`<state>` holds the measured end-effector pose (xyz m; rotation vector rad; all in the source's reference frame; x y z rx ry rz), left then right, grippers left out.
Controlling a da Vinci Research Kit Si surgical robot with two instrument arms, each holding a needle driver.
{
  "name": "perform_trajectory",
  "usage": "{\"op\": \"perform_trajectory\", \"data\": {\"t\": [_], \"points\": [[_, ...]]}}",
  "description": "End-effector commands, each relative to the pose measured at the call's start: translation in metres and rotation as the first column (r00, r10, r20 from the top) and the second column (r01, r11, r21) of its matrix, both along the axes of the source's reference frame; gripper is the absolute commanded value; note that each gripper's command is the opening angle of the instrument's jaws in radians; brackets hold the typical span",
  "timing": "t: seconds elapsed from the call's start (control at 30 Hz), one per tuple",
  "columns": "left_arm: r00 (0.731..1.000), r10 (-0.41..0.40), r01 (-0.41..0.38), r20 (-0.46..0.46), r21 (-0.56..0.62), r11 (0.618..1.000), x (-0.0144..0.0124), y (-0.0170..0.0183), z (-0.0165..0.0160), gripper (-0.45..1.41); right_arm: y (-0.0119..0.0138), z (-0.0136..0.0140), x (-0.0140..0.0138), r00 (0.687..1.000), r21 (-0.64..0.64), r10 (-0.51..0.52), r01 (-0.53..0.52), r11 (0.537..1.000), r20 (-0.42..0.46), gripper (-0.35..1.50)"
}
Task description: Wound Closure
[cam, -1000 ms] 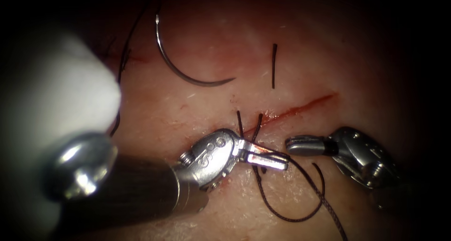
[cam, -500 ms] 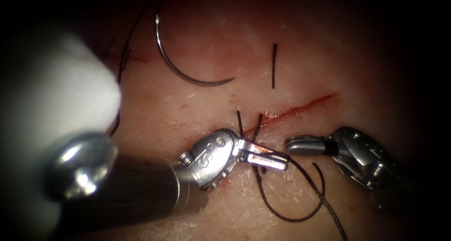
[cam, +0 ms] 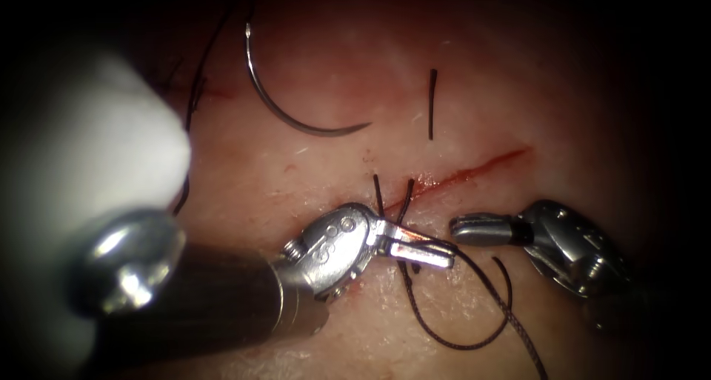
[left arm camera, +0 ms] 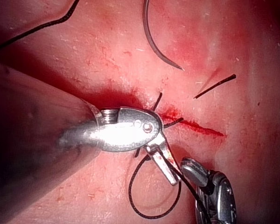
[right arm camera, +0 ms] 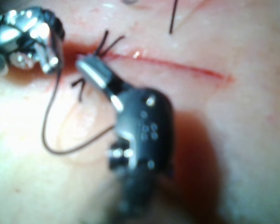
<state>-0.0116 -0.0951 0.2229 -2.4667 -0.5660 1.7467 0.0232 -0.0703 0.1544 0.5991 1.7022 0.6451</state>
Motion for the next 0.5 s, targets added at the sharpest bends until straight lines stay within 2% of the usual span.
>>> {"op": "perform_trajectory", "data": {"t": [0.03, 0.5], "points": [[1.000, 0.005, -0.005, 0.003, 0.007, 1.000, -0.0008, -0.0012, 0.0006, -0.45, -0.0009, 0.0004, 0.0007, 1.000, 0.004, -0.002, 0.002, 1.000, -0.003, -0.35], [1.000, 0.005, -0.005, 0.003, 0.007, 1.000, -0.0008, -0.0012, 0.0006, -0.45, -0.0009, 0.0004, 0.0007, 1.000, 0.004, -0.002, 0.002, 1.000, -0.003, -0.35]]}}
